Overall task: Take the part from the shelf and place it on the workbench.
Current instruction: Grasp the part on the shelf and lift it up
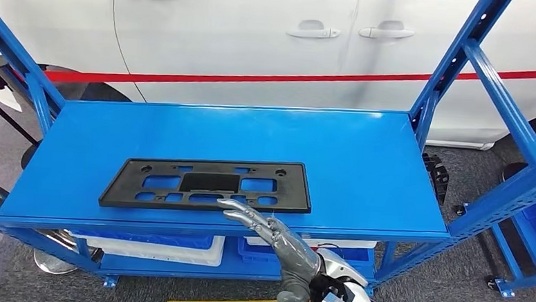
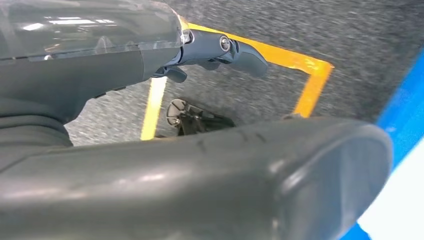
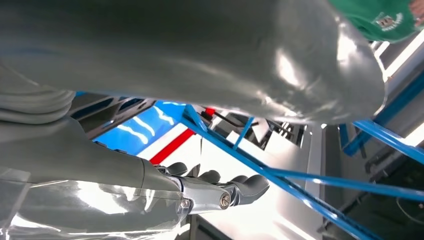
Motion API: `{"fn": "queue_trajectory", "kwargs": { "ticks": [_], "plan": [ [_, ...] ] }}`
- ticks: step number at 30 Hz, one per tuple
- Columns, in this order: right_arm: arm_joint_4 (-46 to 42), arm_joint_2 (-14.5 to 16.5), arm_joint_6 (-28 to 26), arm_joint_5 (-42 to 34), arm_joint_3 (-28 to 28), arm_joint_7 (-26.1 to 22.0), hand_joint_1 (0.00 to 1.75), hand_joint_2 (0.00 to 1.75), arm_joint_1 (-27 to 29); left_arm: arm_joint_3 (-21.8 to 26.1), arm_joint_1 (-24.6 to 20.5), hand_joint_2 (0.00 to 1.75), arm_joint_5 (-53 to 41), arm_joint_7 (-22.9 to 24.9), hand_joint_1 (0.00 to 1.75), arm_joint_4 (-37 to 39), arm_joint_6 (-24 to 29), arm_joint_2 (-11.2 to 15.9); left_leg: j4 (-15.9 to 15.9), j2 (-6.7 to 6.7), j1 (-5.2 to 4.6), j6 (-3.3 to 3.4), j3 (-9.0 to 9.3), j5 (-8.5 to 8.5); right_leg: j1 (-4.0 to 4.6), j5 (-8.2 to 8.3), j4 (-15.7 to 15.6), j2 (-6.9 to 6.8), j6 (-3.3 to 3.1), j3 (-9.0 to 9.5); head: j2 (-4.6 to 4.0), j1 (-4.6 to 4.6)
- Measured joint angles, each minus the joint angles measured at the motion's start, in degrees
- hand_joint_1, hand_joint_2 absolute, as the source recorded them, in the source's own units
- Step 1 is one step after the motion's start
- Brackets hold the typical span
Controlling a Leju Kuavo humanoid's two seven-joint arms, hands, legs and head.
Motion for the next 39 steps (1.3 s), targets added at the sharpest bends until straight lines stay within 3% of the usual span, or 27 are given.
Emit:
{"fn": "queue_trajectory", "kwargs": {
  "ticks": [2,4,6,7,10,11,12,14,15,16,19,21,23,25,26,27,28,30,31,34,36,37,39],
  "plan": [
    [1.2,0.4,-0.6,0.9,0.9,0.0,0.0,0.0,-0.3,0.2,-0.1,0.0,-0.2,-0.5,0.0,0.0,-0.1,0.0,-2.0,0.29,-0.45,0.79,0.83,-0.25,0.09,-0.47,0.0,-0.34,0.58,0.37,0.0,-0.1],
    [1.9,0.6,-1.1,1.4,1.5,0.0,0.0,0.0,-0.5,0.3,-0.1,0.0,-0.3,-0.8,0.0,0.0,-0.2,-0.1,-2.6,-0.35,-0.28,1.45,1.28,-0.45,0.01,-0.72,0.2,-0.79,1.04,0.63,0.0,-0.15],
    [2.5,0.9,-1.3,2.0,2.1,0.0,0.0,0.0,-0.9,0.4,0.1,0.0,-0.3,-0.9,0.0,0.0,-0.3,-0.2,-3.0,-0.91,-0.03,2.06,2.27,-0.73,-0.1,-1.66,2.4,-0.82,1.56,-0.05,0.0,-0.07],
    [3.0,1.1,-1.3,2.5,2.4,0.0,0.0,0.0,-1.2,0.5,0.1,0.0,-0.3,-1.0,0.0,0.0,-0.3,-0.2,-3.2,-1.16,0.06,2.3,2.73,-0.91,-0.18,-2.68,5.0,-0.72,1.81,-1.53,0.0,-0.02],
    [4.9,1.8,-1.0,3.9,3.0,0.2,0.0,0.0,-1.8,0.9,0.1,0.0,-0.3,-1.0,0.0,0.0,-0.3,-0.3,-3.2,-1.98,0.07,2.66,3.69,-1.72,-0.41,-5.66,14.7,-0.55,2.29,-8.47,0.0,0.05],
    [5.5,2.1,-1.0,4.1,3.0,0.4,0.0,0.0,-2.0,1.0,0.1,0.0,-0.3,-1.0,0.0,0.0,-0.3,-0.4,-3.2,-2.22,0.07,2.62,4.11,-2.06,-0.46,-5.19,15.6,-0.53,2.3,-9.9,0.0,0.06],
    [6.1,2.4,-0.9,4.3,3.1,0.7,0.0,0.0,-2.2,1.1,0.2,0.0,-0.4,-0.9,0.0,0.0,-0.3,-0.4,-3.2,-2.41,0.07,2.53,4.67,-2.45,-0.48,-3.44,14.4,-0.52,2.22,-10.31,0.0,0.06],
    [7.3,3.1,-0.9,4.3,3.1,1.4,0.0,0.0,-2.8,1.2,0.3,0.0,-0.5,-0.8,0.0,0.0,-0.3,-0.5,-3.2,-2.67,0.08,2.17,5.99,-3.37,-0.46,2.26,7.7,-0.42,1.8,-8.91,0.0,0.06],
    [8.1,3.4,-0.9,4.2,3.1,1.7,0.0,0.0,-3.0,1.2,0.4,0.0,-0.6,-0.7,0.0,0.1,-0.2,-0.6,-3.2,-2.75,0.07,1.91,6.5,-3.81,-0.28,4.07,4.5,-0.3,1.54,-8.07,0.0,0.03],
    [8.8,3.7,-0.9,4.2,3.1,1.8,0.0,0.0,-3.2,1.3,0.3,0.0,-0.6,-0.7,0.0,0.1,-0.2,-0.7,-3.3,-2.81,0.08,1.59,6.73,-4.18,-0.09,5.08,2.4,-0.17,1.23,-7.49,0.0,0.05],
    [10.6,4.5,-0.8,4.0,3.1,2.2,0.0,0.0,-3.6,1.5,0.2,0.0,-0.6,-0.5,0.0,0.1,-0.2,-0.8,-3.3,-2.8,0.1,0.56,7.31,-4.76,0.23,5.06,0.8,0.04,0.23,-6.85,0.0,0.13],
    [11.5,5.2,-0.4,3.5,3.1,2.5,0.0,0.87,-4.0,1.6,0.1,0.0,-0.7,-0.4,0.0,0.1,-0.1,-0.8,-2.0,-2.33,0.18,0.02,7.21,-5.71,0.09,5.0,0.3,-0.05,-0.36,-6.03,0.0,0.04],
    [13.0,6.0,0.2,2.4,3.0,3.5,0.0,1.75,-4.7,1.6,0.1,0.0,-0.8,-0.2,0.0,0.1,0.2,-0.8,3.1,-1.74,0.39,-0.47,4.57,-8.24,0.05,4.8,-0.1,-0.24,-0.86,-5.36,0.0,-0.08],
    [15.7,7.0,-0.5,2.1,2.7,5.1,0.0,1.75,-5.6,1.8,0.1,0.0,-1.1,0.0,0.0,0.1,0.7,-0.9,10.0,-1.52,0.53,-0.89,0.23,-10.74,0.16,4.45,0.0,-0.38,-1.2,-5.12,0.0,-0.14],
    [17.1,7.5,-1.6,2.5,2.5,5.8,0.0,1.75,-6.1,1.9,0.2,0.0,-1.2,0.0,0.0,0.1,0.9,-0.9,11.8,-1.48,0.58,-1.05,-1.35,-10.85,0.2,4.26,0.0,-0.38,-1.25,-5.0,0.0,-0.15],
    [18.6,8.0,-3.3,3.3,2.3,6.3,0.0,1.75,-6.7,2.0,0.2,0.0,-1.3,0.0,0.0,0.1,1.0,-0.9,11.5,-1.43,0.6,-1.14,-1.94,-9.82,0.21,4.05,0.1,-0.35,-1.23,-4.83,0.0,-0.14],
    [19.8,8.4,-5.4,4.5,2.1,6.7,0.0,1.75,-7.2,2.2,0.3,0.0,-1.3,0.0,0.0,0.1,1.2,-0.9,9.2,-1.34,0.63,-1.13,-1.52,-7.76,0.21,3.83,0.2,-0.32,-1.16,-4.58,0.0,-0.15],
    [21.6,9.2,-10.0,7.5,1.8,7.7,0.0,1.75,-8.2,2.5,0.3,0.0,-1.5,0.0,0.0,0.1,1.5,-1.0,1.9,-0.99,0.6,-0.88,0.86,-3.21,0.22,3.38,0.3,-0.32,-0.86,-4.01,0.0,-0.14],
    [22.4,9.5,-12.5,9.7,1.7,8.3,0.0,1.75,-8.7,2.7,0.2,0.0,-1.6,0.0,0.0,0.1,1.6,-1.0,-0.9,-0.82,0.44,-0.62,1.74,-2.13,0.26,3.23,0.3,-0.36,-0.65,-3.93,0.0,-0.16],
    [24.4,10.0,-20.1,17.2,1.7,9.9,0.0,1.75,-9.5,3.2,0.0,0.0,-1.9,0.2,0.0,0.1,1.7,-1.1,-2.8,-0.79,0.09,0.45,2.24,-1.54,0.4,3.0,0.4,-0.52,0.19,-4.04,0.0,-0.17],
    [25.2,10.0,-23.9,21.3,1.7,10.2,0.0,1.75,-9.5,3.4,0.0,0.0,-2.2,0.3,0.0,0.1,1.6,-1.2,-3.1,-0.83,0.4,1.01,2.61,-1.08,0.4,2.25,1.1,-0.46,0.81,-4.06,0.0,-0.1],
    [25.5,10.0,-25.4,22.9,1.7,10.3,0.0,1.75,-9.5,3.6,0.0,0.0,-2.4,0.4,0.0,0.1,1.6,-1.3,-3.3,-0.81,0.55,1.25,2.77,-0.98,0.37,1.21,2.6,-0.39,1.1,-4.69,0.0,-0.05],
    [26.2,9.6,-28.4,25.8,1.7,10.4,0.0,1.75,-9.0,3.9,-0.2,0.0,-2.7,0.5,0.0,0.1,1.5,-1.3,-3.4,-0.81,0.56,1.57,2.93,-1.02,0.15,-1.98,8.8,-0.3,1.6,-7.66,0.0,0.04]
  ]
}}
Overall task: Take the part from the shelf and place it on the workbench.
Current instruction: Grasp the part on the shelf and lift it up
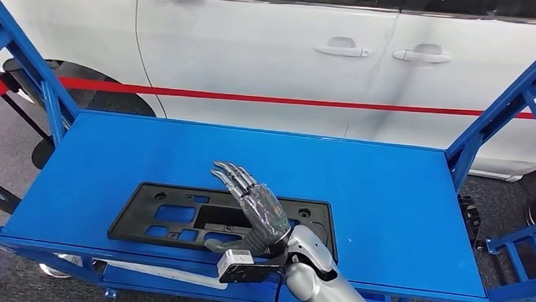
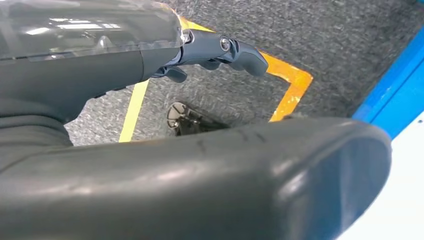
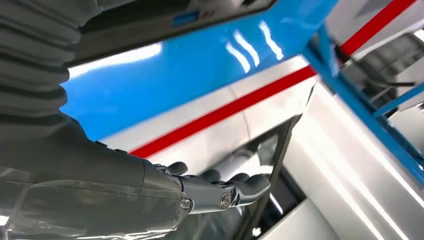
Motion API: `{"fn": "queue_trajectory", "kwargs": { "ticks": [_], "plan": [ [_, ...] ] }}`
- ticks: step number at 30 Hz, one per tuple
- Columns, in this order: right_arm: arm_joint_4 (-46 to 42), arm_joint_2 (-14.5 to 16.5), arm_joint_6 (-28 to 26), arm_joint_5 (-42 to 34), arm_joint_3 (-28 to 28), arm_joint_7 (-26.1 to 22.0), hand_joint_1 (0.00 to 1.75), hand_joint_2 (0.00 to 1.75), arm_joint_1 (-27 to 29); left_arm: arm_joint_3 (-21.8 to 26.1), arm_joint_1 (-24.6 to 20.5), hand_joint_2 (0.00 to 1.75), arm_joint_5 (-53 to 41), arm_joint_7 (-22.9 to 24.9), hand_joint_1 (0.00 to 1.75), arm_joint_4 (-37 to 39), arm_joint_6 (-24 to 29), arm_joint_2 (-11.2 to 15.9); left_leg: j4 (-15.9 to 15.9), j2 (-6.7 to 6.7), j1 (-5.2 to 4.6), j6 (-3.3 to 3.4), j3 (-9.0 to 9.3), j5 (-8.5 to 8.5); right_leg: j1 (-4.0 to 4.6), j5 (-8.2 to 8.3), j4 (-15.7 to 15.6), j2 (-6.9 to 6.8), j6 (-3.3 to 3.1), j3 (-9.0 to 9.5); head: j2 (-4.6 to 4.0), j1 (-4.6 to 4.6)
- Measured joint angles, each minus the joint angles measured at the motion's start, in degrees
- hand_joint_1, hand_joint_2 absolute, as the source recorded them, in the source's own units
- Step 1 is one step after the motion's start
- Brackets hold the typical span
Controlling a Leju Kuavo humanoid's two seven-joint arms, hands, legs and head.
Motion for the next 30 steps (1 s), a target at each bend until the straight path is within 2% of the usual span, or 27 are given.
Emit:
{"fn": "queue_trajectory", "kwargs": {
  "ticks": [1,2,3,4,6,7,9,12,14,16,17,18,19,21,23,25,27,28,30],
  "plan": [
    [0.4,-0.3,-1.4,1.2,-0.1,0.0,0.0,1.75,0.5,0.2,-0.1,0.0,-0.2,0.1,0.0,0.0,0.0,0.0,0.0,-0.04,-0.02,0.13,0.01,-0.07,-0.1,-1.37,3.6,0.0,0.16,-1.89,0.0,0.0],
    [0.7,-0.6,-2.8,2.2,-0.2,-0.1,0.0,1.75,1.1,0.3,-0.1,0.0,-0.3,0.1,0.0,0.0,-0.1,0.0,0.1,-0.12,-0.05,0.2,0.05,-0.16,-0.2,-1.86,6.0,0.0,0.27,-3.29,0.0,0.0],
    [0.8,-0.8,-4.1,2.7,-0.4,-0.3,0.0,1.75,1.8,0.5,-0.1,0.0,-0.4,0.2,0.0,0.0,-0.1,0.0,0.1,-0.19,-0.06,0.23,0.13,-0.29,-0.28,-1.28,6.5,0.0,0.3,-3.79,0.0,0.0],
    [0.9,-1.1,-5.0,2.7,-0.7,-0.8,0.0,1.75,2.3,0.6,-0.1,0.0,-0.6,0.2,0.0,0.0,-0.1,0.0,0.2,-0.25,-0.05,0.18,0.27,-0.45,-0.33,0.24,5.0,0.0,0.26,-3.28,0.0,0.01],
    [0.7,-1.4,-5.2,0.3,-1.5,-2.4,0.0,1.75,3.1,0.7,-0.1,0.0,-0.8,0.3,0.0,0.0,-0.1,0.0,0.3,-0.3,-0.1,-0.13,0.66,-0.89,-0.35,4.04,-1.8,0.02,-0.06,-0.19,0.0,0.0],
    [0.2,-1.6,-4.2,-2.4,-1.9,-3.7,0.0,1.75,3.5,0.8,-0.1,0.0,-0.9,0.3,0.0,0.0,-0.1,0.0,0.4,-0.32,-0.2,-0.39,0.75,-1.12,-0.27,5.16,-4.9,0.04,-0.26,1.21,0.0,-0.01],
    [-1.7,-2.0,0.2,-10.7,-3.2,-6.9,0.0,1.75,4.9,1.1,-0.2,0.0,-1.0,0.3,0.0,0.0,-0.1,0.0,0.5,-0.35,-0.31,-0.98,0.79,-1.4,-0.08,5.48,-7.7,0.12,-0.68,2.42,0.0,-0.05],
    [-7.3,-2.9,10.0,-25.5,-5.5,-10.1,0.0,1.75,7.6,1.5,-0.1,0.0,-1.3,0.2,0.0,0.0,-0.2,0.0,0.8,-0.28,-0.24,-1.86,0.75,-2.15,-0.17,5.54,-8.3,0.13,-1.5,2.7,0.0,-0.08],
    [-12.1,-3.7,15.6,-32.9,-7.0,-10.5,0.0,1.75,8.9,1.7,0.0,0.0,-1.5,0.0,0.0,0.0,-0.4,0.1,4.8,-0.15,-0.13,-2.28,-0.95,-4.69,-0.32,5.58,-8.7,0.06,-2.06,3.02,0.0,-0.15],
    [-16.6,-4.7,20.8,-38.1,-8.5,-10.6,0.0,1.75,10.1,1.9,0.1,0.0,-1.7,-0.1,0.0,0.0,-0.5,0.1,12.3,-0.11,-0.04,-2.53,-4.48,-8.0,-0.17,5.44,-8.7,-0.04,-2.38,3.15,0.0,-0.2],
    [-18.6,-5.3,23.3,-40.0,-9.3,-10.7,0.0,1.75,10.8,2.0,0.2,0.0,-1.7,-0.2,0.0,0.0,-0.6,0.1,15.2,-0.11,-0.02,-2.6,-5.96,-8.8,-0.09,5.38,-8.7,-0.07,-2.44,3.19,0.0,-0.19],
    [-20.6,-5.9,25.8,-41.7,-10.3,-10.8,0.0,1.75,11.5,2.1,0.3,0.0,-1.7,-0.3,0.0,0.0,-0.6,0.1,16.3,-0.1,-0.02,-2.6,-6.62,-8.55,-0.04,5.32,-8.6,-0.07,-2.49,3.25,0.0,-0.19],
    [-22.5,-6.5,28.1,-43.1,-11.3,-10.9,0.0,1.75,12.2,2.2,0.4,0.0,-1.7,-0.4,0.0,0.0,-0.7,0.1,15.2,-0.1,-0.02,-2.53,-6.22,-7.26,-0.01,5.26,-8.6,-0.02,-2.49,3.35,0.0,-0.19],
    [-25.8,-7.4,32.3,-45.0,-13.3,-11.0,0.0,1.75,13.1,2.4,0.5,0.0,-1.8,-0.5,0.0,0.0,-0.7,0.1,8.1,-0.09,-0.07,-2.08,-2.94,-3.25,0.0,5.1,-8.6,0.12,-2.33,3.71,0.0,-0.18],
    [-28.4,-8.3,35.0,-45.4,-15.2,-11.0,0.0,1.75,13.8,2.7,0.3,0.0,-2.0,-0.6,0.0,0.0,-0.8,0.2,1.9,-0.09,-0.34,-1.53,-0.03,-1.22,0.14,4.95,-8.5,0.15,-1.9,3.85,0.0,-0.15],
    [-30.3,-9.3,36.1,-44.6,-17.0,-11.0,0.0,1.75,14.5,2.9,0.2,0.0,-2.1,-0.5,0.0,0.0,-0.8,0.2,0.5,-0.17,-0.64,-1.04,0.62,-1.25,0.19,4.97,-8.5,0.08,-1.31,3.79,0.0,-0.13],
    [-31.7,-10.2,36.0,-43.0,-18.5,-11.0,0.0,1.75,15.1,3.1,0.2,0.0,-2.3,-0.4,0.0,0.0,-0.9,0.2,0.1,-0.19,-0.51,-0.37,0.8,-0.9,0.12,4.87,-8.5,0.08,-0.66,3.88,0.0,-0.12],
    [-32.2,-10.7,35.5,-42.0,-19.1,-11.0,0.0,1.75,15.2,3.2,0.2,0.0,-2.5,-0.3,0.0,0.0,-0.9,0.2,-0.3,-0.15,-0.38,-0.04,0.96,-0.68,0.07,4.28,-7.7,0.11,-0.33,3.64,0.0,-0.09],
    [-32.9,-11.7,33.5,-39.1,-19.8,-11.0,0.0,1.75,15.6,3.3,0.1,0.0,-2.8,-0.2,0.0,0.0,-0.9,0.2,-0.7,-0.06,-0.2,0.43,1.16,-0.38,-0.16,1.32,-3.0,0.17,0.21,1.59,0.0,-0.05]
  ]
}}
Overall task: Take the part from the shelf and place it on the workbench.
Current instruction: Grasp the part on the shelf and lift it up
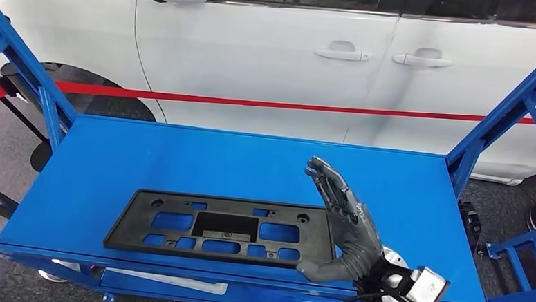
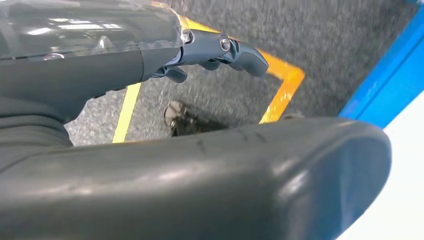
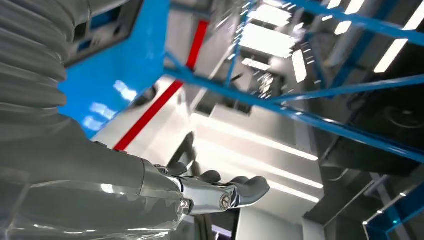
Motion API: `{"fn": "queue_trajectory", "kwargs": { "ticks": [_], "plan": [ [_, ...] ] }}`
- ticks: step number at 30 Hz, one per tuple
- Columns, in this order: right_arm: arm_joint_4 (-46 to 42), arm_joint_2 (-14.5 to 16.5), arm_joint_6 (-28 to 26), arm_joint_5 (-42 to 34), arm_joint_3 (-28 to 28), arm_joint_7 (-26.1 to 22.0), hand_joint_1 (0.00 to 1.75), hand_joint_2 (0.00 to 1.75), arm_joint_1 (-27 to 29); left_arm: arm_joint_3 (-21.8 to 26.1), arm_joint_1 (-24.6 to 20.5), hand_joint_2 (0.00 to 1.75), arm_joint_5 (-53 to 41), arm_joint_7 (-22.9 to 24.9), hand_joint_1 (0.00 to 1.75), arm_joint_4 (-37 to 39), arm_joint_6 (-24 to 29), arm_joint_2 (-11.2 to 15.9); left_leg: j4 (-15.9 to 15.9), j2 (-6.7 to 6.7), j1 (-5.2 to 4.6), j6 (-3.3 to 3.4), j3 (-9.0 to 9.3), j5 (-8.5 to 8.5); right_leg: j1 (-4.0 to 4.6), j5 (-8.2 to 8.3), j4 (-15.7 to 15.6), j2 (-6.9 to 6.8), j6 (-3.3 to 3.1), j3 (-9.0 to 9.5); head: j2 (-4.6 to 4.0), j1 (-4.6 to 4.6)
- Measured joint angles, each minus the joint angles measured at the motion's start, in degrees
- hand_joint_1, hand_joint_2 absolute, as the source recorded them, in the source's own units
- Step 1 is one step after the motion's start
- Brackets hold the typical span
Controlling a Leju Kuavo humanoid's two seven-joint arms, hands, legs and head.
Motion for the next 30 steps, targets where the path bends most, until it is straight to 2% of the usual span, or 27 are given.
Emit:
{"fn": "queue_trajectory", "kwargs": {
  "ticks": [2,3,4,5,7,9,12,13,15,17,18,19,20,22,23,25,28,30],
  "plan": [
    [-0.1,-0.9,-3.1,4.8,0.1,0.0,0.0,1.75,1.0,0.2,-0.1,0.0,-0.3,0.1,0.0,0.0,-0.1,0.0,0.0,0.0,-0.02,0.18,-0.06,0.02,-0.23,-3.3,7.1,-0.02,0.4,-3.35,0.0,0.01],
    [0.0,-1.3,-4.7,7.4,0.5,0.0,0.0,1.75,1.5,0.3,-0.1,0.0,-0.5,0.2,0.0,0.0,-0.1,0.0,0.0,-0.03,-0.03,0.2,-0.05,0.0,-0.37,-3.79,9.2,-0.03,0.54,-4.34,0.0,0.01],
    [0.1,-1.7,-6.2,10.0,0.9,0.1,0.0,1.75,2.1,0.4,-0.1,0.0,-0.6,0.2,0.0,0.0,-0.2,0.0,0.0,-0.07,-0.03,0.18,-0.03,-0.03,-0.51,-3.17,9.3,-0.04,0.63,-4.35,0.0,0.01],
    [0.3,-2.1,-7.6,12.0,1.4,0.1,0.0,1.75,2.5,0.5,-0.1,0.0,-0.8,0.2,0.0,0.0,-0.2,0.0,0.1,-0.11,-0.01,0.11,0.03,-0.08,-0.65,-1.63,7.2,-0.05,0.68,-3.3,0.0,0.02],
    [0.7,-2.8,-10.5,16.1,2.4,0.1,0.0,1.75,3.4,0.6,-0.1,0.0,-1.0,0.2,0.0,0.0,-0.4,0.0,0.3,-0.2,-0.06,-0.24,0.09,-0.31,-0.83,1.83,-0.2,-0.06,0.6,0.46,0.0,0.02],
    [1.3,-3.7,-14.1,20.7,3.7,0.1,0.0,1.75,4.6,0.9,-0.1,0.0,-1.3,0.1,0.0,0.0,-0.4,-0.1,0.6,-0.29,-0.22,-0.85,0.0,-0.61,-0.7,3.03,-4.8,-0.01,0.21,2.73,0.0,-0.04],
    [2.9,-5.3,-18.3,26.8,5.7,0.7,0.0,1.75,6.3,1.3,-0.1,0.0,-1.9,0.0,0.0,0.0,-0.5,0.0,0.7,-0.31,-0.17,-1.84,0.0,-0.98,-0.56,2.95,-5.7,-0.01,-0.78,3.02,0.0,-0.08],
    [3.3,-5.6,-19.0,28.3,6.3,1.2,0.0,1.75,6.6,1.3,-0.1,0.0,-2.1,0.0,0.0,0.0,-0.5,0.0,1.4,-0.25,-0.1,-2.13,-0.21,-1.57,-0.61,3.03,-5.9,-0.02,-1.13,3.1,0.0,-0.08],
    [4.0,-5.9,-20.4,31.3,7.5,2.7,0.0,1.75,7.2,1.4,-0.2,0.0,-2.5,0.1,0.0,0.0,-0.5,0.0,5.9,-0.12,0.07,-2.55,-2.18,-4.38,-0.65,3.11,-6.1,-0.15,-1.73,3.26,0.0,-0.14],
    [4.8,-6.0,-21.5,34.1,8.5,3.9,0.0,1.75,8.0,1.5,-0.2,0.0,-3.0,0.2,0.0,0.0,-0.7,0.0,13.2,-0.08,0.12,-2.79,-5.61,-7.73,-0.49,2.98,-6.1,-0.32,-2.09,3.28,0.0,-0.18],
    [5.2,-6.0,-21.9,35.1,8.9,4.3,0.0,1.75,8.4,1.5,-0.1,0.0,-3.2,0.3,0.0,0.0,-0.8,0.0,15.8,-0.08,0.13,-2.84,-6.9,-8.4,-0.4,2.92,-6.0,-0.38,-2.17,3.29,0.0,-0.18],
    [5.6,-6.1,-22.3,35.9,9.3,4.7,0.0,1.75,8.7,1.5,-0.1,0.0,-3.3,0.4,0.0,0.0,-0.8,0.0,16.4,-0.08,0.12,-2.83,-7.27,-7.95,-0.34,2.86,-6.0,-0.38,-2.22,3.32,0.0,-0.18],
    [6.0,-6.1,-22.8,36.9,9.7,5.0,0.0,1.75,8.9,1.5,-0.1,0.0,-3.5,0.5,0.0,0.0,-0.9,0.0,14.9,-0.08,0.12,-2.73,-6.61,-6.47,-0.29,2.78,-5.9,-0.34,-2.23,3.39,0.0,-0.18],
    [6.6,-6.1,-23.6,38.8,10.5,5.8,0.0,1.75,9.2,1.5,-0.2,0.0,-3.9,0.5,0.0,0.0,-1.0,0.1,7.6,-0.06,0.06,-2.27,-3.17,-2.56,-0.22,2.56,-5.8,-0.23,-2.08,3.63,0.0,-0.17],
    [6.9,-6.1,-24.0,39.6,10.8,6.1,0.0,1.75,9.3,1.5,-0.2,0.0,-4.1,0.5,0.0,0.0,-1.0,0.2,4.2,-0.05,-0.06,-2.0,-1.57,-1.41,-0.13,2.43,-5.7,-0.19,-1.91,3.66,0.0,-0.16],
    [7.4,-6.1,-24.5,40.5,11.3,6.4,0.0,1.75,9.4,1.5,-0.3,0.0,-4.3,0.5,0.0,0.0,-1.1,0.2,1.3,-0.07,-0.37,-1.57,-0.3,-1.04,-0.07,2.38,-5.6,-0.2,-1.42,3.55,0.0,-0.14],
    [7.9,-6.1,-24.9,41.3,11.7,6.8,0.0,1.75,9.4,1.5,-0.2,0.0,-4.5,0.5,0.0,0.0,-1.2,0.2,0.5,-0.07,-0.23,-0.78,-0.07,-0.67,-0.13,2.15,-5.3,-0.19,-0.57,3.43,0.0,-0.13],
    [8.2,-6.1,-25.4,42.4,11.9,7.3,0.0,1.75,9.3,1.5,-0.3,0.0,-4.7,0.5,0.0,0.0,-1.3,0.2,0.0,0.03,0.06,-0.22,0.21,-0.32,-0.17,-0.07,-2.0,-0.13,-0.08,2.0,0.0,-0.07]
  ]
}}
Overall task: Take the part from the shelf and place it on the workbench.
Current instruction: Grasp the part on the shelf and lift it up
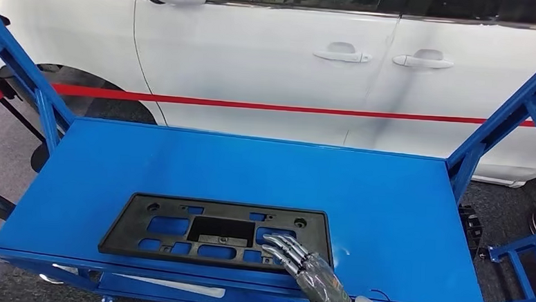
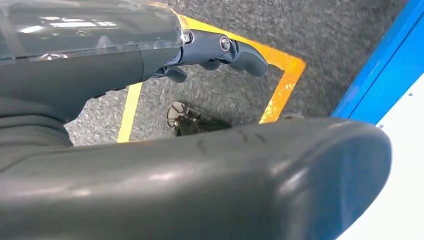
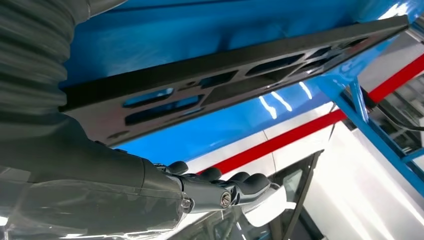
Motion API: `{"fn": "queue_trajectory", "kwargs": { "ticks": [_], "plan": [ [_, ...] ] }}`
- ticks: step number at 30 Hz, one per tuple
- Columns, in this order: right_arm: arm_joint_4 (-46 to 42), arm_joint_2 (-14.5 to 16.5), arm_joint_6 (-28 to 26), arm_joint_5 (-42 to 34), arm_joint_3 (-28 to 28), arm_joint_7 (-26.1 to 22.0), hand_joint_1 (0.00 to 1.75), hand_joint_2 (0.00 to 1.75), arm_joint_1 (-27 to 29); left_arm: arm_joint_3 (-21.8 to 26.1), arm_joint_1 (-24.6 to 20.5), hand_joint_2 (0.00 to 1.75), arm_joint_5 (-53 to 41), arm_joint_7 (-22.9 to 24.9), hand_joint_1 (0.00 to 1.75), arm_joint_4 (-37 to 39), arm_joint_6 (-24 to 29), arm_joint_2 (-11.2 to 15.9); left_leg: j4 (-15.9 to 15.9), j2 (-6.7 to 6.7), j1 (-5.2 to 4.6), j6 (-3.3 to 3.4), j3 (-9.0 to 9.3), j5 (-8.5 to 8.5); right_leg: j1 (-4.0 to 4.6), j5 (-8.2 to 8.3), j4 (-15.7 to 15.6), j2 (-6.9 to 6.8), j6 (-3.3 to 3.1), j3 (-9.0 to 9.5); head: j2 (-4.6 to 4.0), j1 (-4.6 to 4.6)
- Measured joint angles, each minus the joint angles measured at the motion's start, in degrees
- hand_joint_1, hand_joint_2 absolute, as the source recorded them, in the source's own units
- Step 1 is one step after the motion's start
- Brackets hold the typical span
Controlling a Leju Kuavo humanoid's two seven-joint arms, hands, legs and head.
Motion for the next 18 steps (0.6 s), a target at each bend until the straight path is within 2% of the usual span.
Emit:
{"fn": "queue_trajectory", "kwargs": {
  "ticks": [2,3,4,5,7,8,9,10,12,14,15,18],
  "plan": [
    [0.5,0.1,-1.7,2.4,0.4,1.2,0.0,1.75,-0.2,0.0,0.0,0.0,-0.4,0.0,0.0,0.0,-0.1,0.0,0.0,0.05,-0.07,0.2,0.03,0.03,-0.18,-3.53,7.1,0.03,0.31,-3.37,0.0,0.02],
    [0.9,0.4,-3.0,4.0,0.7,2.1,0.0,1.75,-0.3,0.0,0.0,0.0,-0.7,0.0,0.0,0.0,-0.1,0.0,0.0,0.04,-0.09,0.22,0.03,0.02,-0.29,-4.59,10.2,0.02,0.4,-4.94,0.0,0.02],
    [1.4,0.8,-4.5,5.7,1.0,3.0,0.0,1.75,-0.3,0.0,0.0,0.0,-0.9,0.0,0.0,0.0,-0.2,0.0,0.0,0.01,-0.1,0.23,0.06,-0.01,-0.38,-4.69,11.8,0.02,0.47,-5.82,0.0,0.01],
    [1.9,1.3,-6.1,7.4,1.4,4.0,0.0,1.75,-0.4,0.1,0.0,0.0,-1.2,-0.1,0.0,0.0,-0.2,0.0,0.0,-0.03,-0.09,0.19,0.12,-0.06,-0.47,-3.62,11.2,0.01,0.48,-5.62,0.0,0.02],
    [3.2,2.6,-9.0,10.0,2.2,5.4,0.0,1.75,-1.0,0.2,0.0,0.0,-1.7,-0.1,0.0,0.0,-0.2,-0.1,0.2,-0.1,-0.04,-0.08,0.3,-0.26,-0.58,0.36,4.6,0.01,0.33,-2.49,0.0,0.03],
    [3.9,3.4,-10.2,11.0,2.7,5.9,0.0,1.75,-1.4,0.3,0.0,0.0,-1.8,-0.2,0.0,0.0,-0.2,-0.2,0.4,-0.13,-0.14,-0.36,0.3,-0.45,-0.52,1.85,0.9,0.02,0.17,-0.74,0.0,0.03],
    [4.7,4.2,-11.3,11.9,3.2,6.3,0.0,1.75,-1.7,0.4,0.0,0.0,-2.0,-0.2,0.0,0.0,-0.2,-0.2,0.5,-0.15,-0.22,-0.68,0.25,-0.59,-0.49,2.65,-1.7,0.04,-0.05,0.41,0.0,0.0],
    [5.4,5.0,-12.1,12.5,3.7,6.6,0.0,1.75,-2.0,0.5,0.0,0.0,-2.1,-0.2,0.0,0.0,-0.1,-0.2,0.6,-0.16,-0.29,-1.03,0.18,-0.68,-0.38,2.82,-2.9,0.07,-0.31,0.94,0.0,-0.02],
    [7.3,6.5,-13.5,13.8,4.8,7.2,0.0,1.75,-2.7,0.8,-0.1,0.0,-2.4,-0.2,0.0,0.0,0.1,-0.2,0.6,-0.17,-0.24,-1.74,0.15,-0.71,-0.2,2.81,-3.2,0.1,-0.99,0.91,0.0,-0.07],
    [9.1,7.7,-14.6,15.0,5.7,7.9,0.0,1.75,-3.5,0.9,0.0,0.0,-2.5,-0.1,0.0,0.0,0.3,-0.3,1.7,-0.13,-0.04,-2.38,-0.2,-1.66,-0.19,3.01,-3.5,0.07,-1.68,1.01,0.0,-0.07],
    [10.0,8.4,-15.1,15.5,6.2,8.2,0.0,1.75,-4.1,1.0,0.0,0.0,-2.6,-0.1,0.0,0.0,0.4,-0.3,3.8,-0.11,0.02,-2.62,-1.11,-3.02,-0.25,3.09,-3.7,0.02,-1.98,1.05,0.0,-0.08],
    [12.9,10.2,-16.2,16.7,7.8,8.9,0.0,1.75,-5.5,1.3,0.0,0.0,-2.9,0.0,0.0,0.0,0.4,-0.4,14.5,-0.07,0.05,-2.99,-6.1,-7.92,-0.03,3.05,-3.7,-0.14,-2.44,1.07,0.0,-0.09]
  ]
}}
